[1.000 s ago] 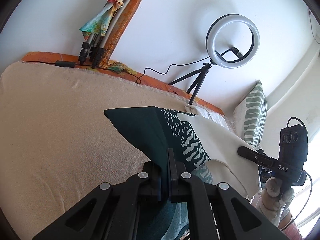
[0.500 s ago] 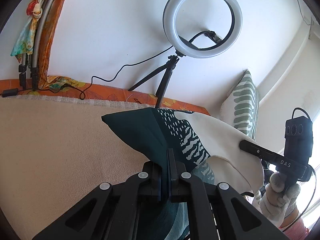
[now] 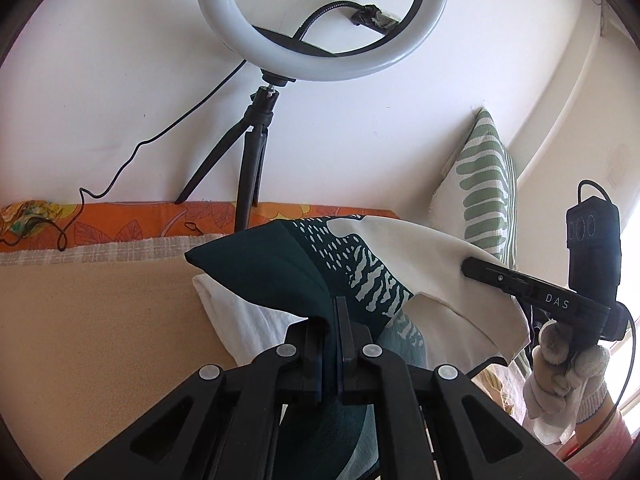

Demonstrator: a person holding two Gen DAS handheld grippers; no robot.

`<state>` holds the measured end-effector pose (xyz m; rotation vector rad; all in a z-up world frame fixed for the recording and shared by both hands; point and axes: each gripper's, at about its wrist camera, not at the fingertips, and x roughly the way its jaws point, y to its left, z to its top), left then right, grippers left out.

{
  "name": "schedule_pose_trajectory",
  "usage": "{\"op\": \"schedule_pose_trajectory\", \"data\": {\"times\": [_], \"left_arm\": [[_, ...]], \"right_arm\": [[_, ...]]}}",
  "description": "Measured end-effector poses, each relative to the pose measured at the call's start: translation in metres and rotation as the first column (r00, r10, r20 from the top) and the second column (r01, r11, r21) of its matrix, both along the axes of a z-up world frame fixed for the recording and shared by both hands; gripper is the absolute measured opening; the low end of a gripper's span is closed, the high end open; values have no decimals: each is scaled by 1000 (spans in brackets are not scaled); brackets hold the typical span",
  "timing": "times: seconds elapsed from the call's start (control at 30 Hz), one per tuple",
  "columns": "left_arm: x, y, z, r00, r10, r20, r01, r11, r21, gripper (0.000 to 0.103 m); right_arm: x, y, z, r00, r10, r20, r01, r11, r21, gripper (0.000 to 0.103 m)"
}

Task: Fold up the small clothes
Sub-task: 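Grasp the bundle with both tools and lift it off the bed, then lower the folded T-shirt onto the white shirt and open both tools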

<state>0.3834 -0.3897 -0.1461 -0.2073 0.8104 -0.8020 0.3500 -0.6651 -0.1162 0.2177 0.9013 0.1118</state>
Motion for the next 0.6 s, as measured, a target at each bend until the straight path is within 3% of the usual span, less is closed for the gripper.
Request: {"op": "schedule_pose_trajectory", "data": {"times": [0.37,0.4,0.43,0.47,0.5,0.57,0.6], "left_arm": [[13,-38,-27,1000,-13,-9,13,997,70,2],[13,-38,-29,1000,-13,-18,14,996,86,8],[12,-38,-31,1000,-13,-26,15,994,105,22],[11,-38,-31,1000,-14,-27,17,993,114,30],[8,-36,-30,1000,-12,-15,14,993,119,37],[1,-34,-25,1000,-11,20,8,989,146,49],[-1,-34,-23,999,-14,33,8,987,160,62]], "right_arm": [[21,-39,-41,998,-43,-40,41,998,-43,5],[22,-39,-45,998,-39,-50,36,998,-55,6],[23,-39,-48,997,-43,-59,38,996,-80,6],[24,-39,-51,996,-57,-70,50,993,-105,6],[24,-40,-53,994,-67,-88,57,992,-112,11],[24,-44,-56,989,-92,-115,79,990,-115,30],[22,-46,-55,988,-110,-107,96,987,-132,46]]}}
